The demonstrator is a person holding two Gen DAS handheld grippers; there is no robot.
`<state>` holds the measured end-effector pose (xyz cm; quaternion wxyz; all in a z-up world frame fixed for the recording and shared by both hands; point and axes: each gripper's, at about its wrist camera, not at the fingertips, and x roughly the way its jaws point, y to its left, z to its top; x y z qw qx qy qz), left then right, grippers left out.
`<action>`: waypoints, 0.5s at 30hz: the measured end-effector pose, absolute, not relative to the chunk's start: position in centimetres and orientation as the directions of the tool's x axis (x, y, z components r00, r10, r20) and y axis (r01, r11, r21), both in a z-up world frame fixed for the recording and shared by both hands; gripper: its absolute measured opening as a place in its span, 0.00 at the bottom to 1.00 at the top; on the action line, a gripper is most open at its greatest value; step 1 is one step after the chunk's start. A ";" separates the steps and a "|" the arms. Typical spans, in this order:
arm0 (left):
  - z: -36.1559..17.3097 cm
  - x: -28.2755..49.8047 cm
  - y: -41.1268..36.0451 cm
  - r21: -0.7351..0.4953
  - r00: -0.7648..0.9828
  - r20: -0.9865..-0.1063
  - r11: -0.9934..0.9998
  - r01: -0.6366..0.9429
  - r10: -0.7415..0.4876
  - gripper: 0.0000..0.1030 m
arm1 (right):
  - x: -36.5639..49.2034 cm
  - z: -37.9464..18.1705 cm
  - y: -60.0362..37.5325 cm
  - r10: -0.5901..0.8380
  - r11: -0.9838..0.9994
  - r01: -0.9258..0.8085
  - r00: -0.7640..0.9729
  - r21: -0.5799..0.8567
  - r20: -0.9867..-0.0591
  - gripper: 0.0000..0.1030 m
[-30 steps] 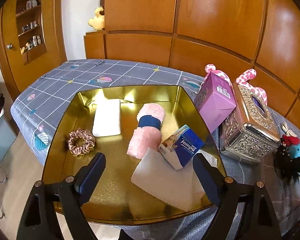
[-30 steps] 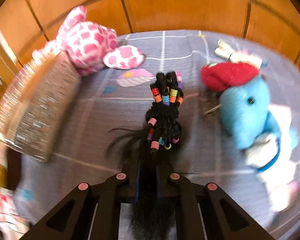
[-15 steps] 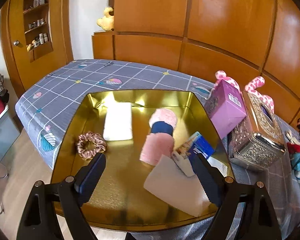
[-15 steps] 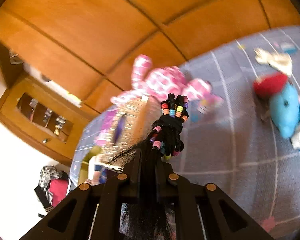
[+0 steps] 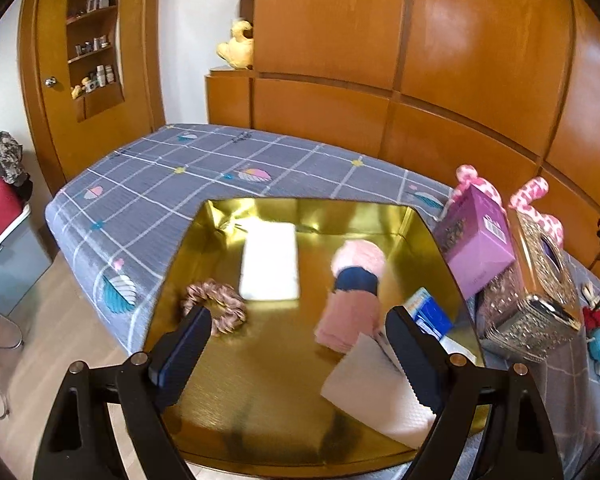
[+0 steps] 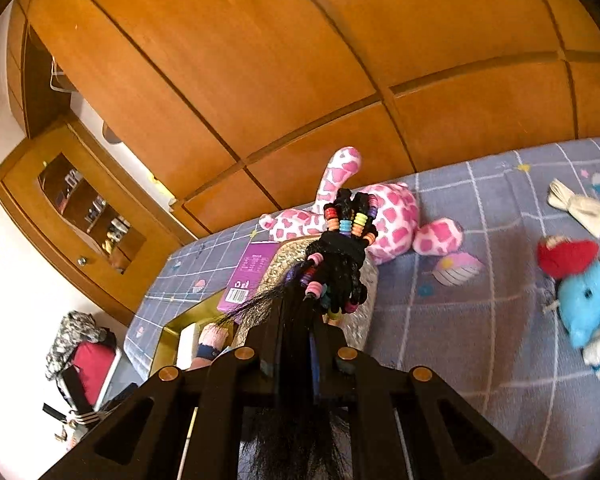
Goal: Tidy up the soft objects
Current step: 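Carry the black beaded hair tuft into the gold tray with the right gripper and release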
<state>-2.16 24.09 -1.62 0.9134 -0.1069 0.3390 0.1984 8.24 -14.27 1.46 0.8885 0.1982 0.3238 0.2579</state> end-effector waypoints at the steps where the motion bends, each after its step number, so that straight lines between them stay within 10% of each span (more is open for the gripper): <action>1: -1.5 -2.2 24.5 -0.058 0.689 -0.660 0.894 -0.445 0.300 0.87 | 8.6 1.6 -13.6 0.588 0.791 -0.340 0.654 0.509 -0.476 0.08; 15: 0.1 -4.4 32.9 -0.124 0.635 -0.644 0.761 -0.637 0.427 0.87 | 8.8 -0.1 4.3 0.746 0.645 -0.626 0.390 0.438 -0.541 0.08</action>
